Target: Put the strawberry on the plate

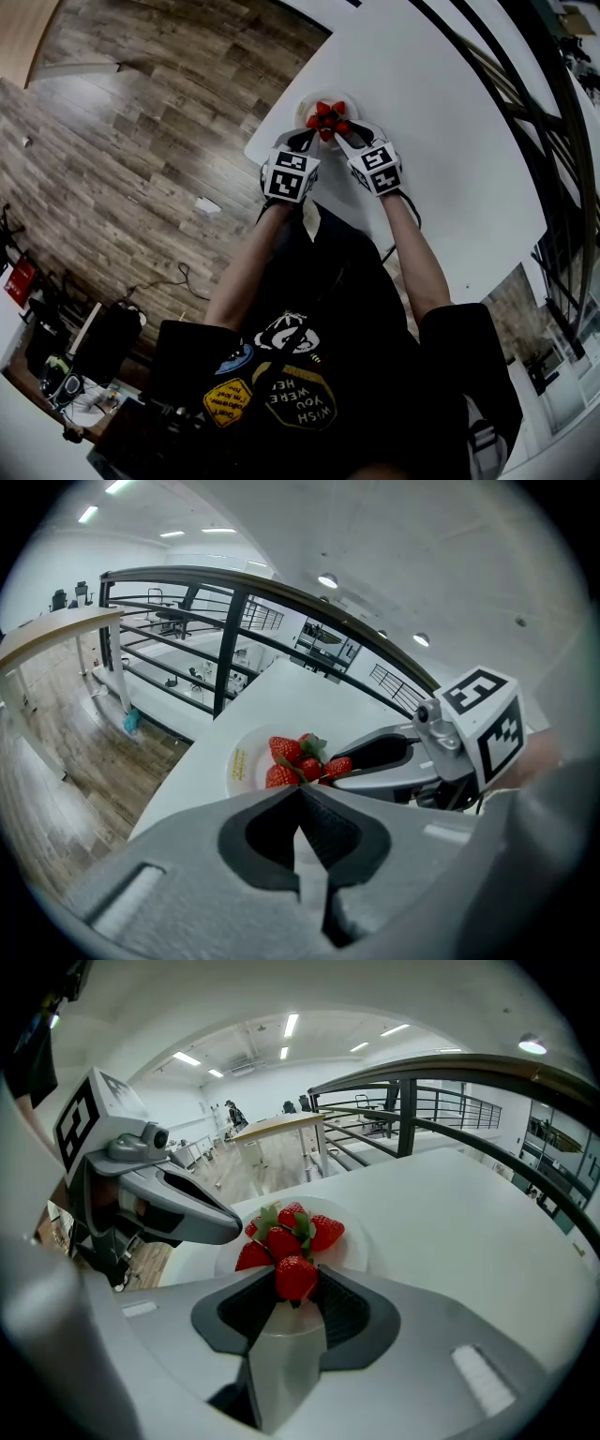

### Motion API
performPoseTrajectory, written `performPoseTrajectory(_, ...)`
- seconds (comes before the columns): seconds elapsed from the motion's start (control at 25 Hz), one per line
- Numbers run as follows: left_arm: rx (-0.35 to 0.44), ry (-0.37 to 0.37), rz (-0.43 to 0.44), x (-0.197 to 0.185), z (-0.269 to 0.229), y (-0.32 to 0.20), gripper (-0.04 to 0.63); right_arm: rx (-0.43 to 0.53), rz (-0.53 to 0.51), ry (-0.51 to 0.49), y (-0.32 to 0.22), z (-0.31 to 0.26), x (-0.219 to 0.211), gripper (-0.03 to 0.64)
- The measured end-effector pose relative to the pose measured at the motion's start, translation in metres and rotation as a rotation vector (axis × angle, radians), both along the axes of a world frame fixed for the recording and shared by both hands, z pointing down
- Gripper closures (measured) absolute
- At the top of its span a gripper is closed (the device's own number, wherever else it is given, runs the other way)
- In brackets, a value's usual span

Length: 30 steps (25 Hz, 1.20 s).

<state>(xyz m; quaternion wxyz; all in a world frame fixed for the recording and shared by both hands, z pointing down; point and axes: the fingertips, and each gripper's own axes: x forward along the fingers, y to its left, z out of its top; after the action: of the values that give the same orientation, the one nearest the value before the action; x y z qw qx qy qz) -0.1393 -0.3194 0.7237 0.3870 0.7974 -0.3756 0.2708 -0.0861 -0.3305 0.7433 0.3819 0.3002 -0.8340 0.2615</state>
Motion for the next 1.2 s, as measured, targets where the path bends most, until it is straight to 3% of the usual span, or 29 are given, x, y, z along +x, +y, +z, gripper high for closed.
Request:
performPoseTrajectory(0.64,-0.006,0.019,-0.007,0.0018,0.001,-0.0002,0.595,0.042,-0.099,0.146,-0.0036,0.0037,-0.002,0.479)
performPoseTrajectory(1.2,-0.013,0.031,-0.018,-0.0052,0.0023,-0.0007,0.595,0.036,-0.076,0.116,-0.0066,0.0042,-0.0058,0.476)
